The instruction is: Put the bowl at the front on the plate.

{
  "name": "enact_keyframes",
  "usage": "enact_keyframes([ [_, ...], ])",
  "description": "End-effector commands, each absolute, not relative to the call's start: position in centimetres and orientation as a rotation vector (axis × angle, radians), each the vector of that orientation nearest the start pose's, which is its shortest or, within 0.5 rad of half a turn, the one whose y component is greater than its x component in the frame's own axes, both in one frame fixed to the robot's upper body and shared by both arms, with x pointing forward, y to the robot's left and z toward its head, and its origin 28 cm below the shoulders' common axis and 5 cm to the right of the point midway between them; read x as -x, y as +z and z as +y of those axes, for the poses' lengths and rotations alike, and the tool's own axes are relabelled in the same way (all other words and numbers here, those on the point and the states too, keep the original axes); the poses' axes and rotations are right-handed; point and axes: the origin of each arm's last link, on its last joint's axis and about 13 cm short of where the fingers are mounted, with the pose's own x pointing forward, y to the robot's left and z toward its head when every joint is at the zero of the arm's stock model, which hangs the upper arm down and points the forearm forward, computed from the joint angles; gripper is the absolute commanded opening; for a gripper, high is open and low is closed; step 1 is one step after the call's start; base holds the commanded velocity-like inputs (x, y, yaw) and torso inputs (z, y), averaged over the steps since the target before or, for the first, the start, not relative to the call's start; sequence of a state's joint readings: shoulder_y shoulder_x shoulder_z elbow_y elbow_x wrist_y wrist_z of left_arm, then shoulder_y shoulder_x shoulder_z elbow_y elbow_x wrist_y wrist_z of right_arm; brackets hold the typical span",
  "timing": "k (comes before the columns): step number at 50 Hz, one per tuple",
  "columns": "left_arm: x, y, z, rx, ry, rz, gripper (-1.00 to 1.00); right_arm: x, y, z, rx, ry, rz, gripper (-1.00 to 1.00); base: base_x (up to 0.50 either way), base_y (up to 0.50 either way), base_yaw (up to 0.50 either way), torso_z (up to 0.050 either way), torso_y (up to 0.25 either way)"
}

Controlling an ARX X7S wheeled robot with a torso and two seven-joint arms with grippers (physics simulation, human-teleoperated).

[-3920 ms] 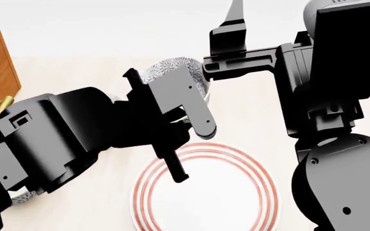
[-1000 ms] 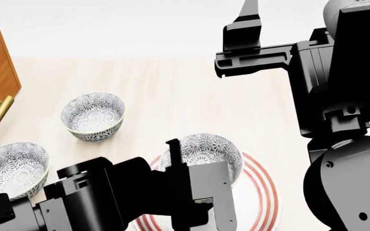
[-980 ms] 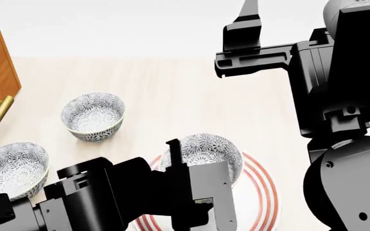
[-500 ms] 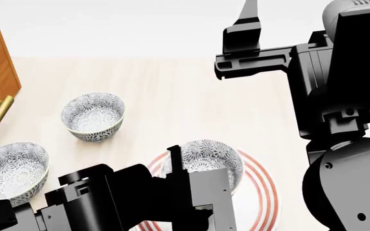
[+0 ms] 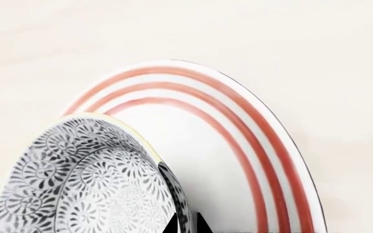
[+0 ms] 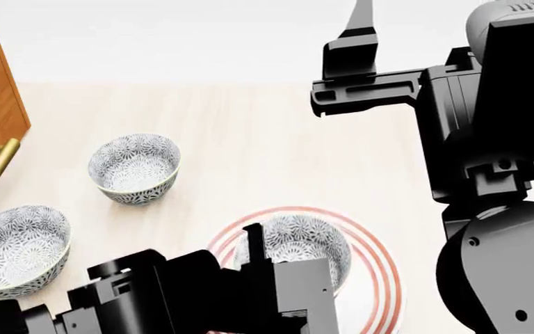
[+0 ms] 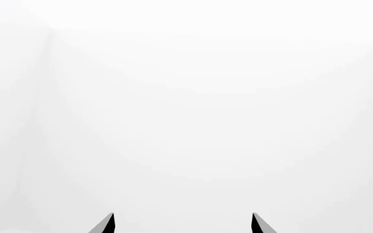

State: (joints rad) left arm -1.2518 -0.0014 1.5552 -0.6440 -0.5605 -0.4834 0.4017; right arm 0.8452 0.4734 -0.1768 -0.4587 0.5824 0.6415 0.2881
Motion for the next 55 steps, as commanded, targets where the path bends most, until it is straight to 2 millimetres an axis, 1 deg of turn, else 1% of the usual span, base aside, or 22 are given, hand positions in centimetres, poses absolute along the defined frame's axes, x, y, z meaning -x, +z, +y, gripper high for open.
enact_keyframes([
  [1,-36.4,13.2,8.5,-0.949,-1.115,0.425,-1.0,-28.1,27.7,-13.3,0.077,0.099,-0.522,1.0,0.0,0.0,0.0,0.0,0.0],
  [19,-36.1,12.5,8.6,-0.955,-1.125,0.438,-1.0,-28.1,27.6,-13.2,0.074,0.1,-0.522,1.0,0.0,0.0,0.0,0.0,0.0],
  [24,-36.0,12.0,8.7,-0.966,-1.128,0.445,-1.0,-28.1,27.5,-13.2,0.074,0.1,-0.52,1.0,0.0,0.0,0.0,0.0,0.0],
  [30,-36.0,12.0,8.7,-0.953,-1.129,0.456,-1.0,-28.1,27.5,-13.2,0.074,0.103,-0.518,1.0,0.0,0.0,0.0,0.0,0.0],
  [31,-36.0,12.1,8.7,-0.952,-1.125,0.456,-1.0,-28.1,27.5,-13.2,0.073,0.103,-0.518,1.0,0.0,0.0,0.0,0.0,0.0],
  [32,-36.2,12.2,8.9,-0.942,-1.065,0.427,-1.0,-28.1,27.6,-13.2,0.073,0.103,-0.518,1.0,0.0,0.0,0.0,0.0,0.0],
  [33,-36.3,12.3,8.9,-0.934,-1.072,0.444,-1.0,-28.1,27.6,-13.2,0.072,0.103,-0.518,1.0,0.0,0.0,0.0,0.0,0.0],
  [34,-36.3,12.4,8.7,-0.94,-1.113,0.428,1.0,-28.2,27.5,-13.2,0.075,0.104,-0.516,1.0,0.0,0.0,0.0,0.0,0.0],
  [35,-36.4,12.7,8.7,-0.933,-1.09,0.413,1.0,-28.2,27.5,-13.2,0.075,0.105,-0.515,1.0,0.0,0.0,0.0,0.0,0.0],
  [39,-36.5,13.0,8.7,-0.921,-1.092,0.414,1.0,-28.2,27.5,-13.2,0.074,0.102,-0.516,1.0,0.0,0.0,0.0,0.0,0.0],
  [51,-36.9,13.5,8.8,-0.888,-1.087,0.386,1.0,-28.2,27.7,-13.2,0.076,0.103,-0.52,1.0,0.0,0.0,0.0,0.0,0.0],
  [55,-36.9,14.1,8.5,-0.83,-1.109,0.378,1.0,-28.1,27.8,-13.3,0.077,0.099,-0.522,1.0,0.0,0.0,0.0,0.0,0.0],
])
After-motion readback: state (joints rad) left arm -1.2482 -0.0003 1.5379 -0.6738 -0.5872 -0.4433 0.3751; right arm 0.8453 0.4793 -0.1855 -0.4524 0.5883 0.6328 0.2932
